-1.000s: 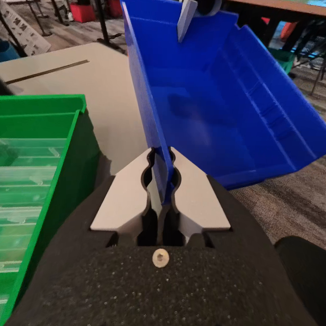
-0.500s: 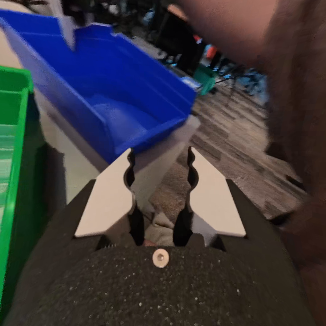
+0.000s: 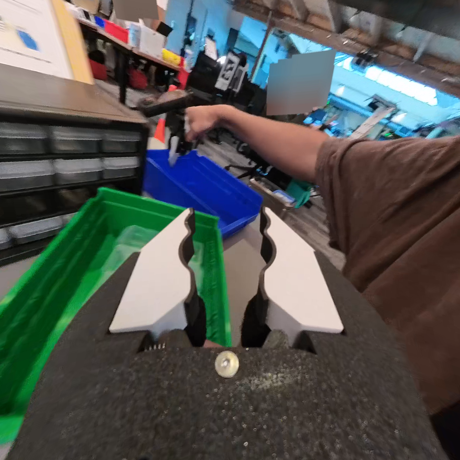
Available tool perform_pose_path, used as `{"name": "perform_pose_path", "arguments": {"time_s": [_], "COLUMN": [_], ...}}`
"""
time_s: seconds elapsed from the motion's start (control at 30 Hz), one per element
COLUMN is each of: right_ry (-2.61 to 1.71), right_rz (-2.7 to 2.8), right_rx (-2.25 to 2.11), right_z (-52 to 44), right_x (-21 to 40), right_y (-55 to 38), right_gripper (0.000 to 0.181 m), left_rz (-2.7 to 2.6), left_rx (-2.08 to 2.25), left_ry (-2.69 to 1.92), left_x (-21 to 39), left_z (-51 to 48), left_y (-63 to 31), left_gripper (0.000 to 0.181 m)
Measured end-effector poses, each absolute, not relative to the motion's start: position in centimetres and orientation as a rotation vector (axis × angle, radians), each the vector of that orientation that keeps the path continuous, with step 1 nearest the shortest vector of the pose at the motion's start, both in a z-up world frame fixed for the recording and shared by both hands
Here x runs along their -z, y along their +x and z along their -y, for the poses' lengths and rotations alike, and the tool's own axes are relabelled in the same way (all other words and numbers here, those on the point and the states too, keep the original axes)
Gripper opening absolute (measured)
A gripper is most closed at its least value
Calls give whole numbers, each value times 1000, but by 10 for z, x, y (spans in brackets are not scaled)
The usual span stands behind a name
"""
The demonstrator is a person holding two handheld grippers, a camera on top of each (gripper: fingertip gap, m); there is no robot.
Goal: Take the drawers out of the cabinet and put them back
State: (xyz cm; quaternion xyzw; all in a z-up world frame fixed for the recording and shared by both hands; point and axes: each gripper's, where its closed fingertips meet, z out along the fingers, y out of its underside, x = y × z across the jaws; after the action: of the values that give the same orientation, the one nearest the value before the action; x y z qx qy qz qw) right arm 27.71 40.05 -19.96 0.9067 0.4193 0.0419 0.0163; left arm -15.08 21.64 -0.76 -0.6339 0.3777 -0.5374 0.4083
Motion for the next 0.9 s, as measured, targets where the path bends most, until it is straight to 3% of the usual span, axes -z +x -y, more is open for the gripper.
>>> {"name": "perform_pose_path", "arguments": {"time_s": [0.1,0.23,0.3,0.4,0.5,0.6,0.67,0.73,0.77,0.8,0.9], "right_ry": [2863,3122,3361,3693,3666,3606,3567,3518,3477,3439,3377], "right_rz": [-1250,-968,-732,-472,-415,-345,-348,-361,-376,-405,-385], "right_rx": [-203,-323,-192,419,858,799,477,180,114,97,74], "right_z": [-411,-421,-415,-385,-332,-310,-310,-318,-321,-322,-319], "right_x": [199,163,126,72,68,110,144,167,175,182,187], "right_y": [288,291,265,170,77,18,10,14,12,8,3], "right_gripper": [17,54,62,60,55,53,53,52,41,14,5], "left_rz": [-940,-1042,-1072,-1160,-1240,-1282,-1294,-1293,-1280,-1270,-1312], "left_rx": [1126,823,747,788,826,835,862,865,859,846,830], "left_ry": [-1699,-1851,-1862,-1868,-1850,-1864,-1877,-1911,-1923,-1924,-1910], "left_x": [39,98,119,147,165,178,184,190,193,194,194], "left_z": [-277,-338,-352,-348,-341,-342,-342,-343,-345,-347,-340], "left_y": [-188,-242,-258,-260,-249,-238,-231,-228,-227,-229,-234], "left_gripper": [51,58,60,60,54,47,42,24,16,4,3]}}
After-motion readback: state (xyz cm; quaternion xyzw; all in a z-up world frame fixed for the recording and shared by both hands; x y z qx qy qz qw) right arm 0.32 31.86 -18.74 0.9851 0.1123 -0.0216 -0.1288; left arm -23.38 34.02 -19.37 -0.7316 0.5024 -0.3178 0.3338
